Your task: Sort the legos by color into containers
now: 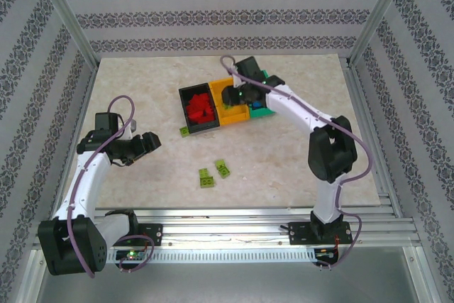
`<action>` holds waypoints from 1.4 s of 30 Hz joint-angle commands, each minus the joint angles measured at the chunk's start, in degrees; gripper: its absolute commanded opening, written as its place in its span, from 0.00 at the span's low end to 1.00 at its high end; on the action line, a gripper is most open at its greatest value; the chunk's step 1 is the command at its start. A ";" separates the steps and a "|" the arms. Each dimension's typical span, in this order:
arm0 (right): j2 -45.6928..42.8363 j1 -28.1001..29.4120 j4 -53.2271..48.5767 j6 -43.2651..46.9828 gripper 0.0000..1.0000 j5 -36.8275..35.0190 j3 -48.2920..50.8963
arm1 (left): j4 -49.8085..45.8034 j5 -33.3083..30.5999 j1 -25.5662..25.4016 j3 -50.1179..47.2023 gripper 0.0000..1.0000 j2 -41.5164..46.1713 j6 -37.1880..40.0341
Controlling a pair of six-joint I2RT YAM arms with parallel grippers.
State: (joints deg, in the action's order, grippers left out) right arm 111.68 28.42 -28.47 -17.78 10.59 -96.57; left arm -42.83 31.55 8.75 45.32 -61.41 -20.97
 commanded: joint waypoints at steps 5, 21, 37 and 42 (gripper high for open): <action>7.30 -3.18 -3.72 0.94 0.43 3.18 -10.33 | 1.08 0.81 0.91 -0.62 0.80 -0.20 1.01; -10.32 2.14 10.75 -0.07 0.48 3.26 24.24 | 1.51 1.87 1.00 -0.94 0.80 -1.21 0.97; -42.70 -0.15 19.53 0.69 0.51 -9.31 58.41 | 3.34 5.42 0.83 -1.77 0.80 -1.34 0.47; -50.79 -2.42 19.36 1.80 0.55 -11.20 64.41 | 1.28 1.05 -0.17 -0.70 0.79 -2.98 -1.14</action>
State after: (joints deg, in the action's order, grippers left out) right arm 63.51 27.00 -10.33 -17.39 2.13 -34.59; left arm -40.77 34.70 8.73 43.99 -63.37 -21.28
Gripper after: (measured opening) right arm 0.546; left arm 0.791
